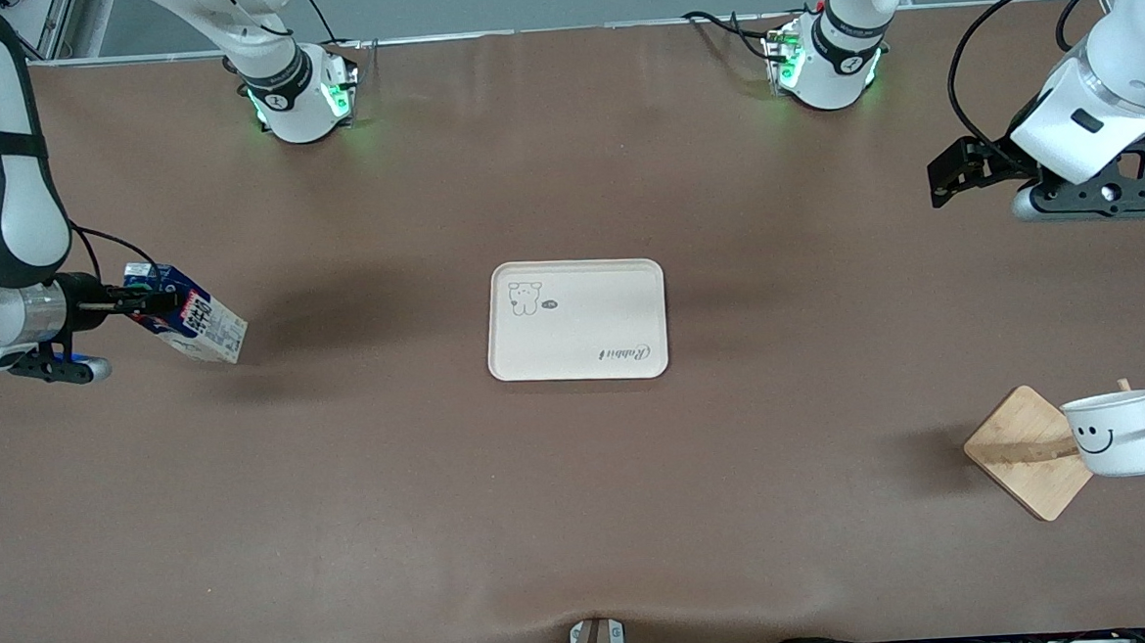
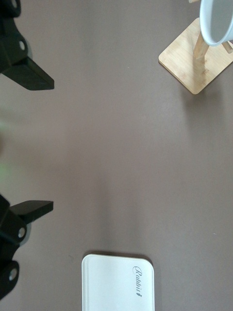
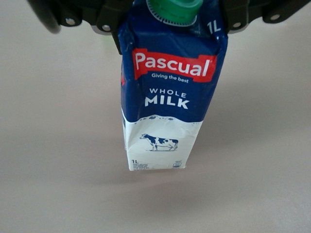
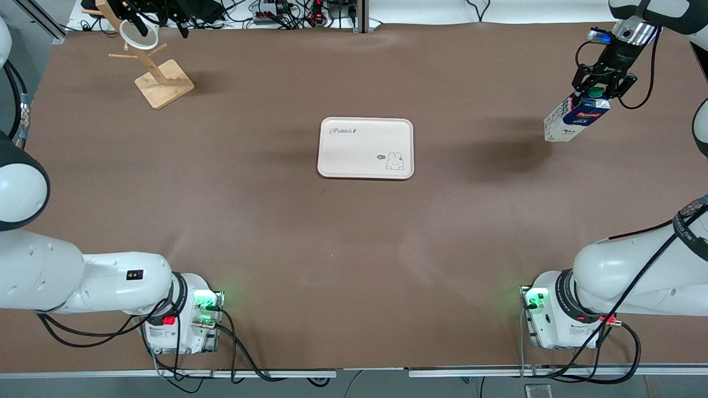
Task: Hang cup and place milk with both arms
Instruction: 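Lower the milk carton onto the table with the right gripper, then open the right gripper and withdraw it from the carton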
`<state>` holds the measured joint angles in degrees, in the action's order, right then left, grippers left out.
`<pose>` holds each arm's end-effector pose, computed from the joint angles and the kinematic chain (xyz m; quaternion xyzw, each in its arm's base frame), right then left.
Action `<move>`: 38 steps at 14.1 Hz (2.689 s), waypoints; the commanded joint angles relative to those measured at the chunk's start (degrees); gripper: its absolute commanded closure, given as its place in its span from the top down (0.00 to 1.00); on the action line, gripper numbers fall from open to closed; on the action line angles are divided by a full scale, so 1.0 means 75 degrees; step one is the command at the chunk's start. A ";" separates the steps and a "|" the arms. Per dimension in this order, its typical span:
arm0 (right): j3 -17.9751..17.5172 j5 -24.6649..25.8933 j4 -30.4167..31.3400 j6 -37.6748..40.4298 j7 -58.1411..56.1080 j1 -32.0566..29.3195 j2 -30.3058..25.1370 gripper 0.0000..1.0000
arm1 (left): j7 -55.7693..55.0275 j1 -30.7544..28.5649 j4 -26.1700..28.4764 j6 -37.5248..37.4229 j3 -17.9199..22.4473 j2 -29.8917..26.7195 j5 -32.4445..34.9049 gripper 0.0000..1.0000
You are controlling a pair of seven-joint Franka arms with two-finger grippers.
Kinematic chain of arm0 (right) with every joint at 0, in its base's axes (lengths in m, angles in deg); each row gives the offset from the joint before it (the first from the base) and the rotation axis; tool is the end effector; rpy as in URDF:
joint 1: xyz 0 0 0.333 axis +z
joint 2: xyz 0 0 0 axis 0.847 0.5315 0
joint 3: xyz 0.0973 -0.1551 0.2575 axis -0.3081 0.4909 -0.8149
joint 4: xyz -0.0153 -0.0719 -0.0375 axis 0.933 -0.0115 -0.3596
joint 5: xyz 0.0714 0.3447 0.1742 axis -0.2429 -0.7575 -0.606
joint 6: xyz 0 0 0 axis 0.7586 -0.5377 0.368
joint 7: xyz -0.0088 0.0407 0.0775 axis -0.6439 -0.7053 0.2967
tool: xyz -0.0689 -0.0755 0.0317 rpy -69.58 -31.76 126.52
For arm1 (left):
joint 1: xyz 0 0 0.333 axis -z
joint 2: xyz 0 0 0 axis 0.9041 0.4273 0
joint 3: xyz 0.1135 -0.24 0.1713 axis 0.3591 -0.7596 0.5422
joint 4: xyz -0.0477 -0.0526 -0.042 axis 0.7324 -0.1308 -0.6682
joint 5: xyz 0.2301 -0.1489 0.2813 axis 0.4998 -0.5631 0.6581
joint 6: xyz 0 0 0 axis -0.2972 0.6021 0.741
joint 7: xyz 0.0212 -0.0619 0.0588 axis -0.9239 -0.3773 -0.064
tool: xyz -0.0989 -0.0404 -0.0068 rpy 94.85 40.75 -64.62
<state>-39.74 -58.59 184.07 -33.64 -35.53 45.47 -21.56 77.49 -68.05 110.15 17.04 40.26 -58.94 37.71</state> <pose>0.5534 -0.1010 0.3695 -0.9689 0.0893 0.2223 0.0627 0.5360 -0.0872 0.6022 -0.9992 0.0318 0.0248 0.0069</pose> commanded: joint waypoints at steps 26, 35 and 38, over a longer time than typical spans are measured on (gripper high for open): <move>-0.0074 0.0120 0.0593 -0.0116 -0.0027 0.0015 0.0296 1.00 | 0.0020 -0.0046 -0.0199 0.0198 -0.0020 0.0108 0.0006 1.00; -0.0085 0.0050 -0.1328 0.0823 0.0008 0.0367 0.0307 1.00 | 0.0149 -0.0069 -0.0387 0.0128 0.0051 0.0003 0.0006 1.00; -0.0097 0.0026 -0.1784 0.0788 -0.0086 0.0332 0.0413 1.00 | 0.0160 -0.0046 -0.0352 0.0116 0.0062 -0.0020 0.0006 1.00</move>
<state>-40.28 -58.51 174.06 -28.28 -35.69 48.15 -19.49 77.49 -68.28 107.48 18.45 40.62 -58.31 37.71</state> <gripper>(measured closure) 0.000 0.000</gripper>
